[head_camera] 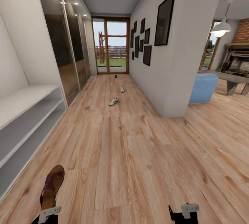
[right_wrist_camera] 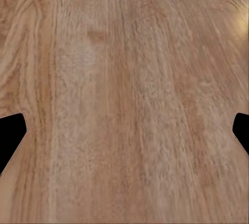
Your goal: Pick up the two gym shoes and the two sandals from the corridor floor and place them onto the hallstand (shoe rack) in the corridor, making sure they are on the rack and not on the floor. Arrange them so the two gym shoes are next to each other and the two sandals are next to each other.
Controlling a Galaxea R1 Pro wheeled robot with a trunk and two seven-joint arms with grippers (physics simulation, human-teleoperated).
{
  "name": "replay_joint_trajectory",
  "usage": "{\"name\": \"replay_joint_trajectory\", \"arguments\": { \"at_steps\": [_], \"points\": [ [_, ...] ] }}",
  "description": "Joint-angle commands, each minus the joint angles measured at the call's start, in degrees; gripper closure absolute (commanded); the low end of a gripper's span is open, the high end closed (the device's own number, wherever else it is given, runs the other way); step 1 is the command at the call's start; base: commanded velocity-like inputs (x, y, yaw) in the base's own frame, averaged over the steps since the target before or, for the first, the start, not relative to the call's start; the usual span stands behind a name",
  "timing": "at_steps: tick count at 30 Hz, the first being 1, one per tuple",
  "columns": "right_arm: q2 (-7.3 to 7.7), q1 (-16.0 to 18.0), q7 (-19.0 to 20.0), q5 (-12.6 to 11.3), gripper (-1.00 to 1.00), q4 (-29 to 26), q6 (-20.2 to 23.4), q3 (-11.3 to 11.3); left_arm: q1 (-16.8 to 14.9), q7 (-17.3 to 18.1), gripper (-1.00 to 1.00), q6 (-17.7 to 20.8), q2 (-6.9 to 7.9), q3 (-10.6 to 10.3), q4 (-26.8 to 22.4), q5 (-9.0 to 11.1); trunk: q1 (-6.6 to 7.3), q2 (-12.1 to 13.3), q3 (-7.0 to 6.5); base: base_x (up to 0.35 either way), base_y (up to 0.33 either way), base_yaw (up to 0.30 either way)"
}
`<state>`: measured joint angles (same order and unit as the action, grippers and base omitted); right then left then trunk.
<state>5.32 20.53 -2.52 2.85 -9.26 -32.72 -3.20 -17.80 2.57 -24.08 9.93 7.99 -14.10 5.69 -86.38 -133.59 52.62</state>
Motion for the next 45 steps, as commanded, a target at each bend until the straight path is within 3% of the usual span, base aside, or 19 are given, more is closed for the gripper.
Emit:
{"name": "replay_joint_trajectory", "arguments": {
  "at_steps": [1, 45],
  "points": [
    [0.03, 0.04, -0.24, 0.22, -1.0, 0.04, -0.14, -0.3, -0.04, 0.25, 1.0, -0.15, 0.01, 0.0, 0.04, 0.38, -0.02, -0.02, 0.05, 0.339, 0.0, 0.0],
    [-0.05, 0.04, -0.56, 0.05, -1.0, -0.04, -0.06, -0.14, -0.04, 0.25, 1.0, -0.44, 0.09, 0.0, 0.04, 0.38, -0.02, -0.02, 0.05, 0.339, 0.0, 0.0]
  ]
}}
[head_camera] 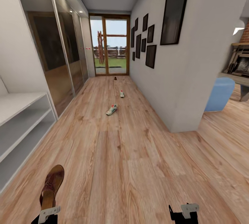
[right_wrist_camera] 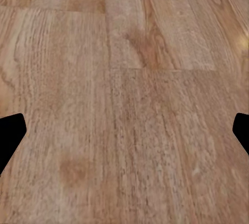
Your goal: Pick up the two gym shoes and the two sandals from the corridor floor and place them onto the hallstand (shoe rack) in the corridor, making sure they are on the rack and not on the floor. Arrange them so the two gym shoes are next to each other and the two sandals are next to each other.
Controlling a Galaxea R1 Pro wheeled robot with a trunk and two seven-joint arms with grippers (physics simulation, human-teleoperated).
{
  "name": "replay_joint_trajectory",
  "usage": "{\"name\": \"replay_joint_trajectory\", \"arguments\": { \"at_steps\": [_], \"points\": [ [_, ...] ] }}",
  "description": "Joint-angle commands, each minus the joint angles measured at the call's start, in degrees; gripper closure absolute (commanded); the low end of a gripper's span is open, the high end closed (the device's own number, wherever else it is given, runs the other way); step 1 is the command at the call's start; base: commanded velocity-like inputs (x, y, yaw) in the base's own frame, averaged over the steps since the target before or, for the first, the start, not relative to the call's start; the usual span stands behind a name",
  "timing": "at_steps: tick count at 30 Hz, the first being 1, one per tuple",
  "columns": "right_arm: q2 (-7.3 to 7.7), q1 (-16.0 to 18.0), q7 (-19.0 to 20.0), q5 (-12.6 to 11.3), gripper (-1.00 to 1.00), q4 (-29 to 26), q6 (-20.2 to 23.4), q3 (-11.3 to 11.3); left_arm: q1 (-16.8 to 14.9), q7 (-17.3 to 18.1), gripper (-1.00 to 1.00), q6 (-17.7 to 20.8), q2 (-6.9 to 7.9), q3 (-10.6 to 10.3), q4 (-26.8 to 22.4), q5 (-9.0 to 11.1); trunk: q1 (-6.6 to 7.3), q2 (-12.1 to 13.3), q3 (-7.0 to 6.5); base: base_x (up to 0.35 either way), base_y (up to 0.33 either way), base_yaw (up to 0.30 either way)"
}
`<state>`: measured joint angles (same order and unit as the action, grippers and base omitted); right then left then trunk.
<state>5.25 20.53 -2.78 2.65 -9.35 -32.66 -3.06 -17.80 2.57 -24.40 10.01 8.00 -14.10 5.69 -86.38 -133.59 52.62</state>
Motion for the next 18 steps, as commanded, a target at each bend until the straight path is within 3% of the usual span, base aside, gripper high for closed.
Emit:
{"name": "replay_joint_trajectory", "arguments": {
  "at_steps": [1, 13, 18],
  "points": [
    [0.02, 0.04, -0.29, 0.25, -1.0, 0.04, -0.12, -0.28, -0.04, 0.25, 1.0, -0.12, 0.01, 0.0, 0.04, 0.38, -0.02, -0.02, 0.05, 0.34, 0.0, 0.0],
    [0.02, 0.04, -0.29, 0.25, -1.0, 0.03, -0.12, -0.28, -0.04, 0.25, 1.0, -0.12, 0.01, 0.0, 0.04, 0.38, -0.02, -0.02, 0.05, 0.339, 0.0, 0.004],
    [0.02, 0.04, -0.29, 0.25, -1.0, 0.1, -0.12, -0.28, -0.04, 0.25, 1.0, -0.12, 0.01, 0.0, 0.04, 0.31, -0.02, -0.02, 0.05, 0.339, 0.0, 0.211]
  ]
}}
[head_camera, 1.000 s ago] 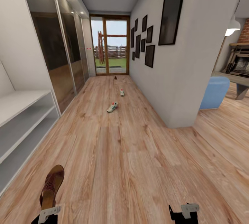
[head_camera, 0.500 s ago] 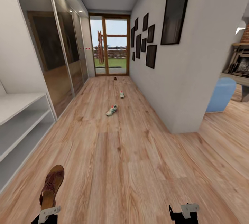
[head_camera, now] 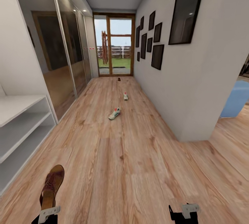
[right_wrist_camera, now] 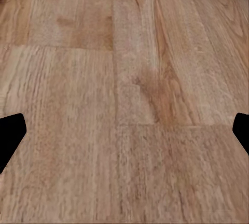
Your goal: Pick up the two gym shoes and the two sandals from the corridor floor and place them onto the hallstand (shoe rack) in the corridor, making sure they are on the rack and not on the floor. Arrange them so the two gym shoes are next to each other and the two sandals are next to each other.
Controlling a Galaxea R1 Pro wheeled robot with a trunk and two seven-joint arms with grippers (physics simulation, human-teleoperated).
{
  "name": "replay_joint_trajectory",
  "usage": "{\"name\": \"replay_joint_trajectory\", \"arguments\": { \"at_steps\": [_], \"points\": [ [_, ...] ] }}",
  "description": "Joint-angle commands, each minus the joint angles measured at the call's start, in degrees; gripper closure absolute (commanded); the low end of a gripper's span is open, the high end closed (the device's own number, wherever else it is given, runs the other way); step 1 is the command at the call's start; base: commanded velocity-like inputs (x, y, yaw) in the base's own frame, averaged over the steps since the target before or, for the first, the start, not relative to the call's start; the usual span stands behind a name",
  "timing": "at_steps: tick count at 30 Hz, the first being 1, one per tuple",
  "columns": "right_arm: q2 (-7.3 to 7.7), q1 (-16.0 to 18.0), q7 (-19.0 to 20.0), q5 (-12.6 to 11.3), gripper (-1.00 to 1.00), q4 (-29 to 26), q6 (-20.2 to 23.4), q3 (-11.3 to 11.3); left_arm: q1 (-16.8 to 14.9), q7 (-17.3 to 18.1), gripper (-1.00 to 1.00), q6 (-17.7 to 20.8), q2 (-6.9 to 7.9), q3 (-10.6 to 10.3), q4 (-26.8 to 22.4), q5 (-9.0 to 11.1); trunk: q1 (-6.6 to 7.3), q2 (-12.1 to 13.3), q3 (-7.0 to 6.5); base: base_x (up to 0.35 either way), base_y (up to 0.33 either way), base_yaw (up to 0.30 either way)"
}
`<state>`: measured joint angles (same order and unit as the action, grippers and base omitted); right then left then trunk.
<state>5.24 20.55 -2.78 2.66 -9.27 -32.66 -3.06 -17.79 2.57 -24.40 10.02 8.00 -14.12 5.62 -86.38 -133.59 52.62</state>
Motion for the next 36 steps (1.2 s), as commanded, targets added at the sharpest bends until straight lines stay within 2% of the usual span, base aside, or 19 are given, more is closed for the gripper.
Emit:
{"name": "replay_joint_trajectory", "arguments": {
  "at_steps": [1, 8, 36],
  "points": [
    [0.03, 0.02, -0.29, 0.24, -1.0, 0.03, -0.12, -0.28, -0.05, 0.25, 1.0, -0.12, 0.0, 0.0, 0.06, 0.37, -0.02, -0.02, 0.05, 0.339, 0.0, 0.265],
    [0.03, 0.02, -0.29, 0.24, -1.0, 0.04, -0.12, -0.28, -0.05, 0.25, 1.0, -0.12, 0.0, 0.0, 0.07, 0.36, -0.02, -0.02, 0.05, 0.339, 0.0, 0.194],
    [0.03, 0.02, -0.29, 0.33, -1.0, 0.04, -0.12, -0.28, -0.05, 0.25, 1.0, -0.12, -0.01, 0.0, 0.08, 0.36, -0.02, -0.02, 0.05, 0.339, -0.006, 0.005]
  ]
}}
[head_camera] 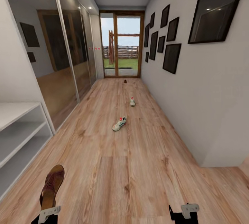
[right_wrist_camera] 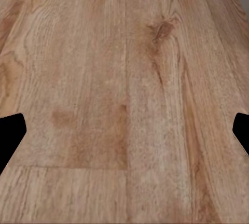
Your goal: Pick up the two gym shoes and the two sandals from the corridor floor and place them onto the hallstand (shoe rack) in the corridor, making sure they are on the rack and not on the floor. Arrange them so the two gym shoes are next to each other and the two sandals are next to each other.
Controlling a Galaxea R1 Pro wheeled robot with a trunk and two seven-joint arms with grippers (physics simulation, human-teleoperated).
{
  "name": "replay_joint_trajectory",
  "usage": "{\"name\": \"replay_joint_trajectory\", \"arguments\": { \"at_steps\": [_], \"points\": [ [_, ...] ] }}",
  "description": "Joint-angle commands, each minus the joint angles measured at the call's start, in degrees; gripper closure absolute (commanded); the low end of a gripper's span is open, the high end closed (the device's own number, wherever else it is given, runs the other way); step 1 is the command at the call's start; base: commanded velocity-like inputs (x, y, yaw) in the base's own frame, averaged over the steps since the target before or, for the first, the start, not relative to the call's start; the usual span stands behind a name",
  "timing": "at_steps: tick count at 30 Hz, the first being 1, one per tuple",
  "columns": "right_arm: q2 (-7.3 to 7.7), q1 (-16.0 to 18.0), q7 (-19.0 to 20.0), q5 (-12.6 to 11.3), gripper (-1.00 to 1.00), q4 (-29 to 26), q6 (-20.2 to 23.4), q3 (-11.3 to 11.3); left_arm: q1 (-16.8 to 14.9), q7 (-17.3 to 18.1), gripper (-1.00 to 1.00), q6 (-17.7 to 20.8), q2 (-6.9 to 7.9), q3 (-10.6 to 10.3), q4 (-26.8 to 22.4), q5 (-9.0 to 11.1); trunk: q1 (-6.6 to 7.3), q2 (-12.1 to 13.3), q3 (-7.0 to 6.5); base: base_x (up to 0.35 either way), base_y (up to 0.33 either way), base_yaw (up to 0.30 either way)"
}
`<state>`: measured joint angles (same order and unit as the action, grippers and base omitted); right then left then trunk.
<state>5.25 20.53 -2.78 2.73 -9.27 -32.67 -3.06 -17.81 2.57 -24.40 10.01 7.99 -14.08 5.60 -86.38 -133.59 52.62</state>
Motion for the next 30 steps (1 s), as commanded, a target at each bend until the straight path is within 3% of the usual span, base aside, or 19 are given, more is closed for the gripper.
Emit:
{"name": "replay_joint_trajectory", "arguments": {
  "at_steps": [1, 30],
  "points": [
    [0.02, 0.03, -0.29, 0.26, -1.0, 0.04, -0.12, -0.28, -0.04, 0.25, 1.0, -0.12, 0.01, 0.01, 0.03, 0.37, -0.02, -0.02, 0.05, 0.339, -0.065, 0.0],
    [0.02, 0.03, -0.29, 0.26, -1.0, 0.04, -0.12, -0.37, -0.04, 0.24, 1.0, -0.12, 0.01, 0.01, 0.05, 0.37, -0.02, -0.02, 0.05, 0.332, -0.087, 0.0]
  ]
}}
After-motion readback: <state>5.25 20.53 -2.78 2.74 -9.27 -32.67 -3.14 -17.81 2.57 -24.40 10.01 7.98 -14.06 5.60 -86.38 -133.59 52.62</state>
